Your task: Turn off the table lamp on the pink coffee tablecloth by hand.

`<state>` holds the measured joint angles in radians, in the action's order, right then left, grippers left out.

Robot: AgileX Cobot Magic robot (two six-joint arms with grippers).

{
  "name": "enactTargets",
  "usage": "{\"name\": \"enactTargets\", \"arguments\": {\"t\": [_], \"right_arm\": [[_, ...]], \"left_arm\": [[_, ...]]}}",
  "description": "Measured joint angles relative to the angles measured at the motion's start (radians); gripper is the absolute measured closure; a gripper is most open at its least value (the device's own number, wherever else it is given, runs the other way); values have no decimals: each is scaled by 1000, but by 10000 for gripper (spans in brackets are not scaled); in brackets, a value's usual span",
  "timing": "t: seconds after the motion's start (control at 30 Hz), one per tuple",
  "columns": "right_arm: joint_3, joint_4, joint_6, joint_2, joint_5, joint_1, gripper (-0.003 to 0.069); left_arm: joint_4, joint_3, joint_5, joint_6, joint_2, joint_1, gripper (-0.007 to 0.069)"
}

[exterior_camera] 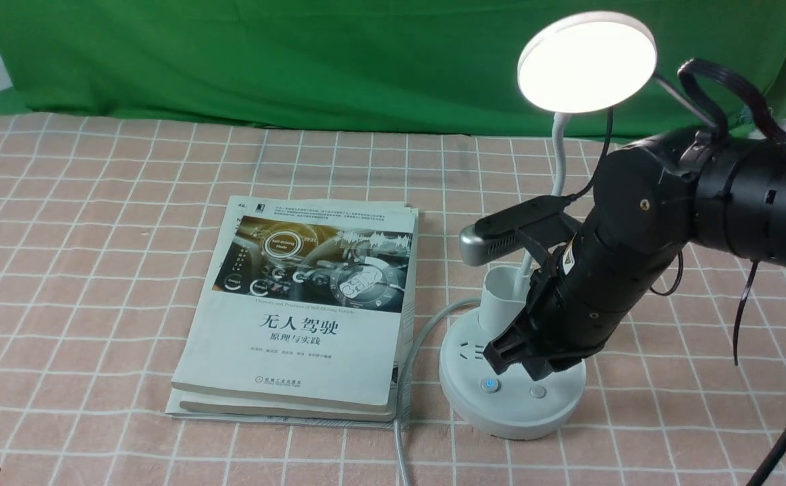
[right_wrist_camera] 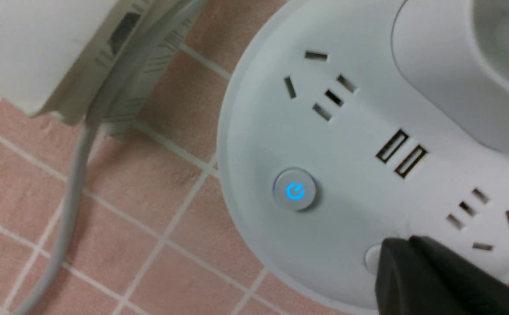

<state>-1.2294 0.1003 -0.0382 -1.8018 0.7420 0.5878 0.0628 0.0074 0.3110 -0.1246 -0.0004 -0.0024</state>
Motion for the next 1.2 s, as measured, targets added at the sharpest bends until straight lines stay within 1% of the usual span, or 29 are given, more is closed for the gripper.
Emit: {"name": "enactTargets", "arguments": {"t": [0.2, 0.47, 0.7, 0.87, 1.03, 1.2], "right_arm": [[-5, -2, 0, -60, 1, 0, 610], [0, -1, 1, -11, 22, 0, 606], [17, -1, 12, 164, 94, 1, 606], [102, -1, 29, 285, 105, 1, 606], [243, -2, 38, 444, 111, 1, 606], [313, -1, 44, 551, 137, 1, 601]], "left_arm": [[0, 0, 0, 0, 0, 0, 618], [0, 0, 0, 0, 0, 0, 618], [0, 0, 0, 0, 0, 0, 618], [0, 0, 0, 0, 0, 0, 618], [0, 0, 0, 0, 0, 0, 618], [0, 0, 0, 0, 0, 0, 618]]}}
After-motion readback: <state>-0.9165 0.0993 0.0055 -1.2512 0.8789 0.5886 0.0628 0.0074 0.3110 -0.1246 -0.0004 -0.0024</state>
